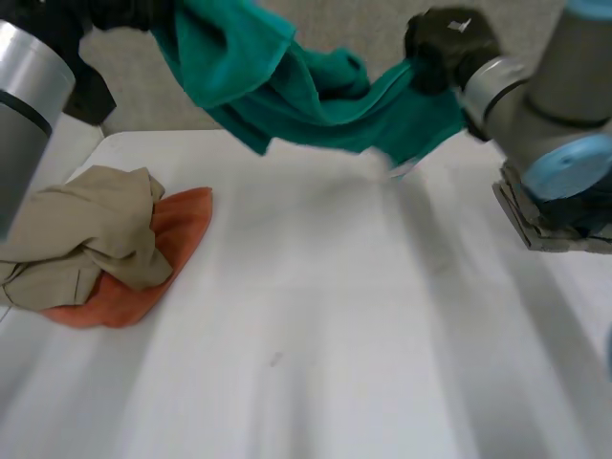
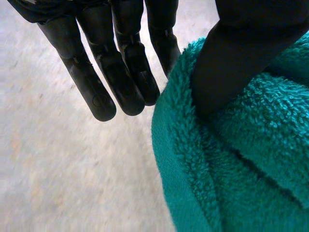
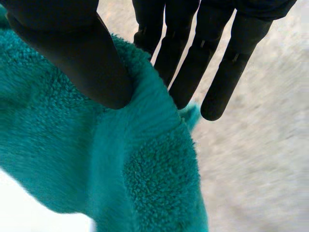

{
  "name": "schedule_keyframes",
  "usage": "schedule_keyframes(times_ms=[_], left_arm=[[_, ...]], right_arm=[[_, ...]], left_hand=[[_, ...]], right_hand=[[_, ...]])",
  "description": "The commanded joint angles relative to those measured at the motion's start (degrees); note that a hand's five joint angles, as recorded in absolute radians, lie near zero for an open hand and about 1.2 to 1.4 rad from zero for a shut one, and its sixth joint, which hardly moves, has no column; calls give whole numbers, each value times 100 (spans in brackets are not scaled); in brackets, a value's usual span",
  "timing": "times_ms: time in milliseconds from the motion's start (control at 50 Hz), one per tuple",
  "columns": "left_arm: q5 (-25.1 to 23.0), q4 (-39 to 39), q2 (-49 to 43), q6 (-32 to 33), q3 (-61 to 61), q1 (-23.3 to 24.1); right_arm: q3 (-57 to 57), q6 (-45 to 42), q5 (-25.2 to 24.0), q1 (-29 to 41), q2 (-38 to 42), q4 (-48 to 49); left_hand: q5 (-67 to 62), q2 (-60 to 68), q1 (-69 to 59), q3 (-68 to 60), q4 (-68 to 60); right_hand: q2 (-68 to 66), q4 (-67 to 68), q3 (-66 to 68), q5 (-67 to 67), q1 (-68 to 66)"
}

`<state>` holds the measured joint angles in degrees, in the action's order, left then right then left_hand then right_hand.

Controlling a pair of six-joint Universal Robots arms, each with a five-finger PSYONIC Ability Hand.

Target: Fold the laundry.

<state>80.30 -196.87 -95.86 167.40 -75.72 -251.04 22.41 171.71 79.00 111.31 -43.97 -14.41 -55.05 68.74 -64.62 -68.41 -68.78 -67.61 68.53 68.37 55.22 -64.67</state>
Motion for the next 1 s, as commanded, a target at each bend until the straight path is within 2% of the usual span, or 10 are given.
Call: schedule_keyframes(times_ms=[20,220,280,320,420,540,600,740,840,1000], left_arm=[[424,-62,-1020,-6,-425,-42],[478,105,-2648,21,-768,37],[478,245,-2868,56,-804,73],[478,342,-2869,74,-812,90],[460,500,-2387,82,-891,73],[390,448,-1341,117,-1453,81],[372,439,-682,424,-1822,99],[232,264,-30,2137,-2868,327],[275,-411,-397,3446,-3168,1064],[311,-774,-1356,4266,-2861,1277]], right_arm=[[1984,-1278,-34,-74,-1148,79],[5095,-2774,36,14,-1273,262],[5466,-2774,45,14,-1167,534],[5704,-2774,106,5,-1140,886],[5959,-2687,440,-74,-1254,1536],[6091,-2563,643,-57,-2131,1608],[6187,-2589,625,-57,-2352,1477],[6223,-2616,616,-83,-2704,792],[6170,-2730,590,-74,-2784,255],[6048,-3178,564,-101,-2626,70]], left_hand=[[-1495,1126,-1538,-1159,-1122],[-1495,1126,-1538,-1159,-1122],[967,-1336,924,1304,1341],[2747,-3117,2705,3084,3121],[4422,-4792,4380,4759,4796],[4508,-4877,4465,4844,4881],[4491,-4860,4448,4827,4864],[4323,-4692,4280,4659,4696],[4289,-4658,4246,4625,4662],[3819,-4188,3776,4155,4192]], right_hand=[[-1239,1147,1163,1478,-1533],[-1239,1147,1163,1478,-1533],[-1239,1147,1163,1478,-1533],[1301,-1393,-1377,-1062,1006],[5123,-5216,-5199,-4884,4829],[5761,-5853,-5837,-5522,5467],[5761,-5853,-5837,-5522,5467],[5761,-5853,-5837,-5522,5467],[5761,-5853,-5837,-5522,5467],[5761,-5853,-5837,-5522,5467]])
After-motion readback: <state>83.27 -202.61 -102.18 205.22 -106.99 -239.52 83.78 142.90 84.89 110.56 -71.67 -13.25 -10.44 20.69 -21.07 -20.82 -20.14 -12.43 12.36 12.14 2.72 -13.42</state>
